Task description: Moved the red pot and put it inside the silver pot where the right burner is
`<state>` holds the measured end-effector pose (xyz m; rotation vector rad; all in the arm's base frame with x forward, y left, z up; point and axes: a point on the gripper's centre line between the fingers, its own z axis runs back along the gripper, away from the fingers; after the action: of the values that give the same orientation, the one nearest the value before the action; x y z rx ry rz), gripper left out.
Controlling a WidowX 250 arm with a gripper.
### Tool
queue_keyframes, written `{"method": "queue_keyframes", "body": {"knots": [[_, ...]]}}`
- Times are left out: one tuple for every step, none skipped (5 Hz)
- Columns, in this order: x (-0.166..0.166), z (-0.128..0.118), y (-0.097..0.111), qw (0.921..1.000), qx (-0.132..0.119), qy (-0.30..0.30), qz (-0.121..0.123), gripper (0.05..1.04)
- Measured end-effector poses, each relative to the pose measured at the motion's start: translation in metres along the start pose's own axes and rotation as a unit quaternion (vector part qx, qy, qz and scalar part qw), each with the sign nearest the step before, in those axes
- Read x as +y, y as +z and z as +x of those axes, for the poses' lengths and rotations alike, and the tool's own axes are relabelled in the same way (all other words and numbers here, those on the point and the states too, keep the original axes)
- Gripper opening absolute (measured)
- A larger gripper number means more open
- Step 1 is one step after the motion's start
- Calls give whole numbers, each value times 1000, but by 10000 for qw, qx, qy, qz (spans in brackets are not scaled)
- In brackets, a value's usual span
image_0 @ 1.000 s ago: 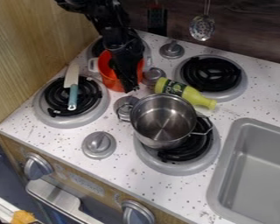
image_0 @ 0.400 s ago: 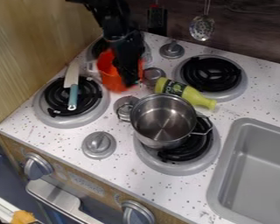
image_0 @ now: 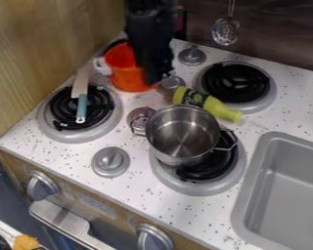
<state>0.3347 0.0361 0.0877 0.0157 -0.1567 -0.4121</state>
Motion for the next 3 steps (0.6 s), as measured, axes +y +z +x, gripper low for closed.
{"method": "queue_keyframes", "body": {"knots": [[-30, -3, 20, 9992, 144, 334, 183, 73], [-66, -6, 25, 9983, -75, 517, 266, 73], [-95, -6, 28, 9985, -34, 461, 283, 73]]}}
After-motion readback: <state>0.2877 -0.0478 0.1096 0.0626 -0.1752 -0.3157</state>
